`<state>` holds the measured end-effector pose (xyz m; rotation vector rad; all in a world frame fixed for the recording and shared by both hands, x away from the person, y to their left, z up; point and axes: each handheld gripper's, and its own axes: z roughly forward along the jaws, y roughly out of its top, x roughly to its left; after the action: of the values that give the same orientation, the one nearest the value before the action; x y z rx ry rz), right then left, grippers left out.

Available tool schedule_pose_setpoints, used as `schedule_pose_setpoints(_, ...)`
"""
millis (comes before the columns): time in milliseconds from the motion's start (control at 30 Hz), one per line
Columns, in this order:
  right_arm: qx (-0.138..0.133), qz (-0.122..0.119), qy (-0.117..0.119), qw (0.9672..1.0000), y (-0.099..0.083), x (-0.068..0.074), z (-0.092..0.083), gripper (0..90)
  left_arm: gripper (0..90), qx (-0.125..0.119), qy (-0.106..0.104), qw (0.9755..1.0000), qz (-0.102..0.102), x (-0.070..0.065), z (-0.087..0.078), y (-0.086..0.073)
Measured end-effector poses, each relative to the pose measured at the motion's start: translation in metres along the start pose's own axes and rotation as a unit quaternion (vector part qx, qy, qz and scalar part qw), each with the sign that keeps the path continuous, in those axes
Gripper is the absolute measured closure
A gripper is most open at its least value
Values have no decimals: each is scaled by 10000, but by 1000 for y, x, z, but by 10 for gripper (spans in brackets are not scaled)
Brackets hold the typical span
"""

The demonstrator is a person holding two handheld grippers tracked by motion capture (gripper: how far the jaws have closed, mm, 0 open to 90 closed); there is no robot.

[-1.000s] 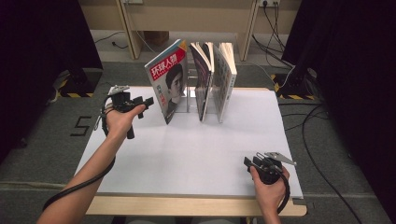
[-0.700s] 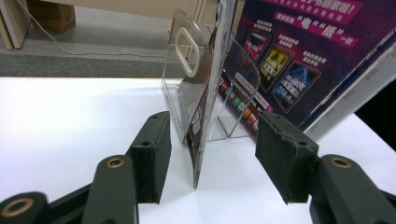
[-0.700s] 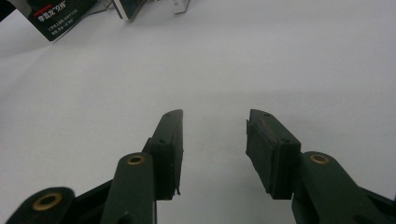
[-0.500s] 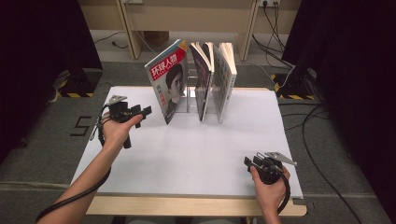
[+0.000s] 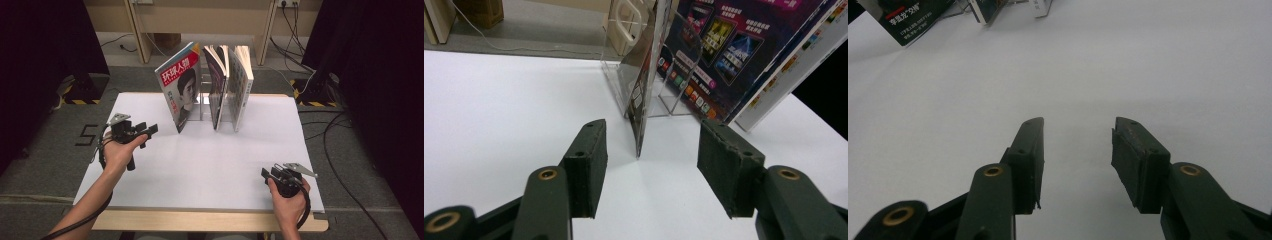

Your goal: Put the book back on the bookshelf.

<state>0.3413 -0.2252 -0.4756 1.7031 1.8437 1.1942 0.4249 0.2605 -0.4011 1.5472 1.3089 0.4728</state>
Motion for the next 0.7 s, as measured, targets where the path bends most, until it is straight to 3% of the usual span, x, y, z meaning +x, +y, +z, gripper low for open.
schedule_pose_setpoints(700, -6, -26, -24, 10000, 0, 2, 0, 561, 449, 11, 150, 9998, -156, 29, -30, -30)
